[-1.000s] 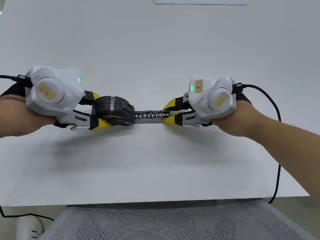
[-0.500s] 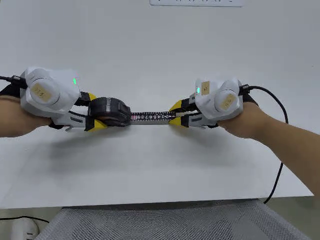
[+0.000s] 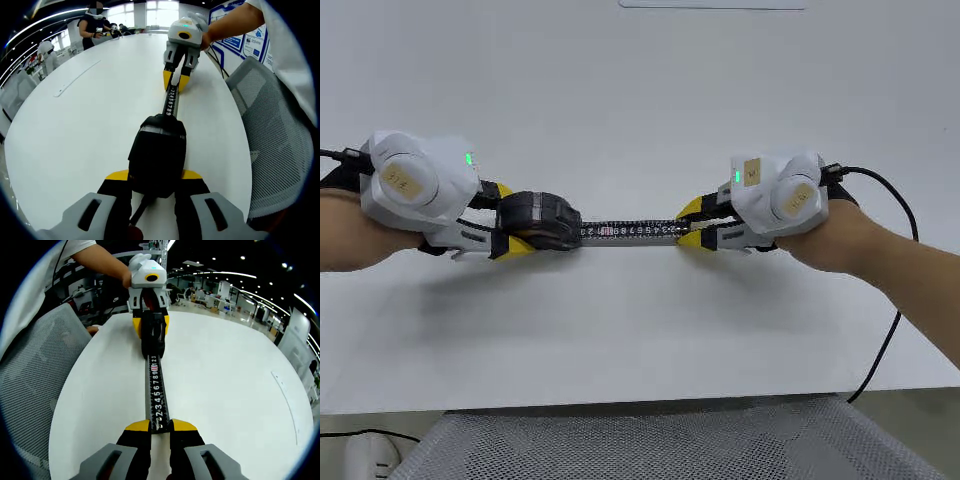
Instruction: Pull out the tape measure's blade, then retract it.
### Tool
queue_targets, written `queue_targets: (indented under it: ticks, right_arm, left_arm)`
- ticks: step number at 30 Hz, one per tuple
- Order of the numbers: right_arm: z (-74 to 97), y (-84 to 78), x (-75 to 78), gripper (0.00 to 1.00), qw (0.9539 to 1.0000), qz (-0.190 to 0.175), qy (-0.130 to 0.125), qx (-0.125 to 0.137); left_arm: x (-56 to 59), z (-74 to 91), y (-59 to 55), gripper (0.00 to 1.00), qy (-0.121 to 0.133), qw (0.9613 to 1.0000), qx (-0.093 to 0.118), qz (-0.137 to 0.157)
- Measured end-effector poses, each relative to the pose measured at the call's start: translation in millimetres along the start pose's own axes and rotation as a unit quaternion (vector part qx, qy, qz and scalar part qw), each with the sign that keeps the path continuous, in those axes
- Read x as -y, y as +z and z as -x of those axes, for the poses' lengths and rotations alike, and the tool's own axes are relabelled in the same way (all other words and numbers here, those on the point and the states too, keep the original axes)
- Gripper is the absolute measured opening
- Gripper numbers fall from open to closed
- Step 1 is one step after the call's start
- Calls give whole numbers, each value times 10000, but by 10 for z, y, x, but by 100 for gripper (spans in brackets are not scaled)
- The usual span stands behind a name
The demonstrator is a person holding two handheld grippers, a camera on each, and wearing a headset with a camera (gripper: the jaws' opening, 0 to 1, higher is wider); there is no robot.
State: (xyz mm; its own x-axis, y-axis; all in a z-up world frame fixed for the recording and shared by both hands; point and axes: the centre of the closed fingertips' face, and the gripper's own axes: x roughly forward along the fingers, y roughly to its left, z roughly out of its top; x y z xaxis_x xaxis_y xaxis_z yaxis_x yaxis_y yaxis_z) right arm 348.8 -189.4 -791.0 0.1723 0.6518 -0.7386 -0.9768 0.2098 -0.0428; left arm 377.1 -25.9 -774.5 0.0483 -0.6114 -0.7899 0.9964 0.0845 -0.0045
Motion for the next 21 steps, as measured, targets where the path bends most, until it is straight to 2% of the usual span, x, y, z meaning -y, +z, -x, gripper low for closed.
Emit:
queue_targets:
  ticks: [21]
  right_arm:
    - [212, -243, 18, 10, 9996, 31, -29, -267]
  left_arm:
    - [13, 2, 3, 27, -8, 10000, -10, -4]
